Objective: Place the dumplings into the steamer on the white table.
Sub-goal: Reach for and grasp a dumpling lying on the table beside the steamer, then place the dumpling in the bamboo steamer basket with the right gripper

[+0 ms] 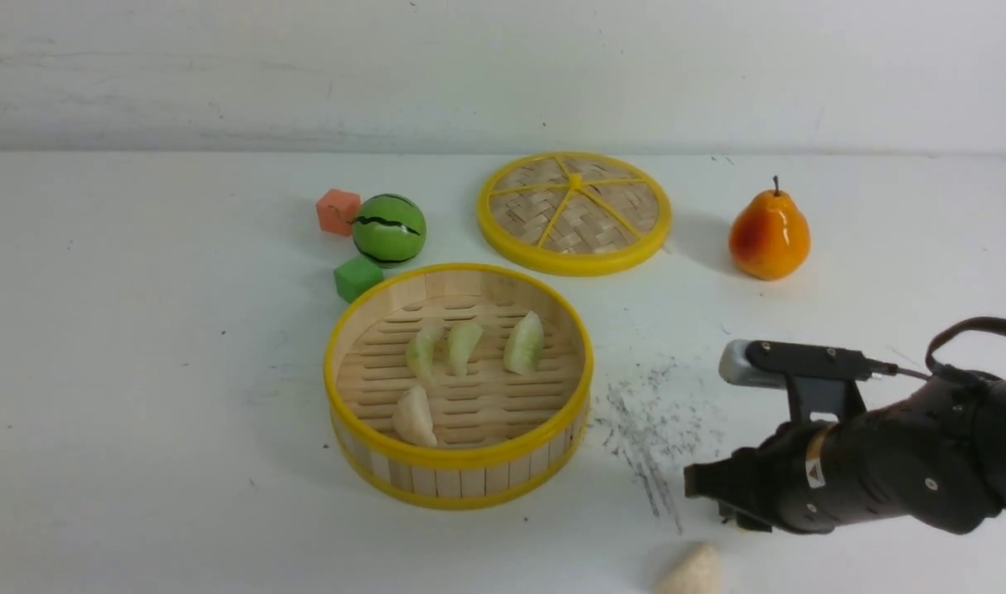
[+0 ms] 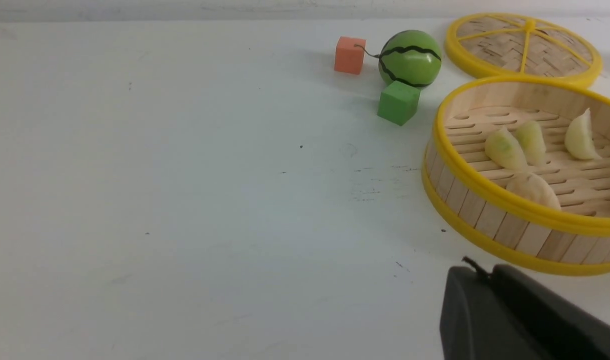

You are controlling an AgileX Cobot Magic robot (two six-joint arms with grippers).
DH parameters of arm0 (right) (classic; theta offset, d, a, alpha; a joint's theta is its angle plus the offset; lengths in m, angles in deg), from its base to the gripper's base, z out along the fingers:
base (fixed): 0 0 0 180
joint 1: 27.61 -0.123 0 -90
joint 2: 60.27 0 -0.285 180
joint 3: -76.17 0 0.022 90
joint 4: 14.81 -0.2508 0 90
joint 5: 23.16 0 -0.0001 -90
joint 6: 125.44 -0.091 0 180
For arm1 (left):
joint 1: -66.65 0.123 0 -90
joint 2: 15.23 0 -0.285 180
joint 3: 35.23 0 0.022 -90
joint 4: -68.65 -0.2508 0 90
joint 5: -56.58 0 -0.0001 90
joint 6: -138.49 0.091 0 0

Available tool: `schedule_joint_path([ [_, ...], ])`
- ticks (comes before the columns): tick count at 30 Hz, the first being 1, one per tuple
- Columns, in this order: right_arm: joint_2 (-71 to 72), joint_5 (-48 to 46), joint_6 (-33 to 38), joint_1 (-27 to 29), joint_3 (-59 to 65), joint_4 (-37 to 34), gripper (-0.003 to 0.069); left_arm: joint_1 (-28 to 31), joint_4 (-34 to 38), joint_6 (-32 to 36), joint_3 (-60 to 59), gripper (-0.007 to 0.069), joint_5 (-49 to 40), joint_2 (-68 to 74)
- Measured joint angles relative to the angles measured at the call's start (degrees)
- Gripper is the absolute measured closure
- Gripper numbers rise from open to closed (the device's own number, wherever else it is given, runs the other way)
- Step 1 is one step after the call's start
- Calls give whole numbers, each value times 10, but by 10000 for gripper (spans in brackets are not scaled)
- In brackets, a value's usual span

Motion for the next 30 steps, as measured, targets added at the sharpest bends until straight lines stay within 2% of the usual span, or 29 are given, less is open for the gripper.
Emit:
schedule_joint_path([
  [8, 54, -13, 0, -17, -57, 30, 458, 0, 0, 0, 0, 578, -1, 0],
  [15, 14, -20, 13, -134, -219, 31, 458, 0, 1, 0, 0, 571, 8, 0],
  [20, -78, -32, 21, -163, -310, 30, 458, 0, 1, 0, 0, 568, 8, 0],
  [26, -177, -97, 22, -167, -393, -22, 458, 0, 1, 0, 0, 560, 8, 0],
  [30, -213, -114, 55, -171, -409, -74, 458, 0, 1, 0, 0, 555, 8, 0],
])
